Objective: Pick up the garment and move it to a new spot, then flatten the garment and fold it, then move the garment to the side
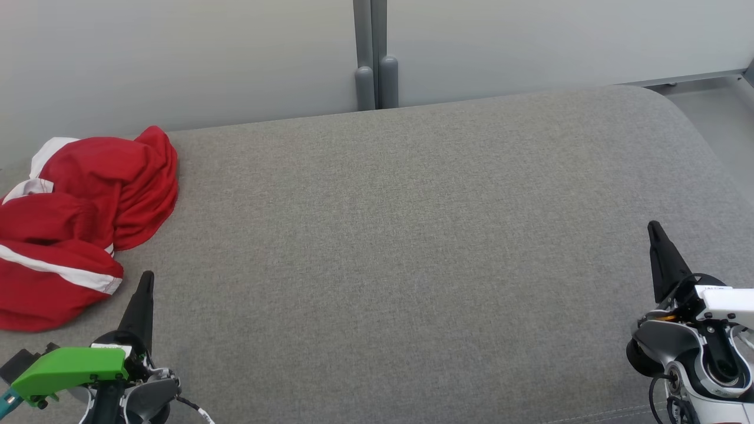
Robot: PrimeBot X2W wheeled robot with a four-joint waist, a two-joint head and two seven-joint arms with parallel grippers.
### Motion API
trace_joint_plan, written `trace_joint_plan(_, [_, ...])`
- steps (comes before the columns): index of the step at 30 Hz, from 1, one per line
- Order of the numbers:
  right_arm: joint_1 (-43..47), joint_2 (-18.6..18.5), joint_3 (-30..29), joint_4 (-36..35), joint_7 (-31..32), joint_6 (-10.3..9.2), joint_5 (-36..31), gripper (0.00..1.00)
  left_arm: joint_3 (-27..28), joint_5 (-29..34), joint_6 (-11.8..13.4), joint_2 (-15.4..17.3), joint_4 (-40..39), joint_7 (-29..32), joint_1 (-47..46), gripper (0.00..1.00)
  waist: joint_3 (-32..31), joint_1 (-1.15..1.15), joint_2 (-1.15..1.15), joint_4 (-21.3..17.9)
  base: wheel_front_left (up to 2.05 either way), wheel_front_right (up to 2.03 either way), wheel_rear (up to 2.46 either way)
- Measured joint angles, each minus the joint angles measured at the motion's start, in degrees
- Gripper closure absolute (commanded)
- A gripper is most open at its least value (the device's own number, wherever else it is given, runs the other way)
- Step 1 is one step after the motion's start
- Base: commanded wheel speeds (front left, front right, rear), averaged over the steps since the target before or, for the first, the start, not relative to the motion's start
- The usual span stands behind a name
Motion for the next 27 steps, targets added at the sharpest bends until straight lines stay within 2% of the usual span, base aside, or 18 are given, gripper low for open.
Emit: trace_joint_plan(27, [0.0,0.0,0.0,0.0,0.0,0.00,0.0,1.00,0.0,0.1,0.0,0.0,0.0,0.0,0.0,1.00,0.0,0.00,0.00,0.0,0.00,0.00,0.00])
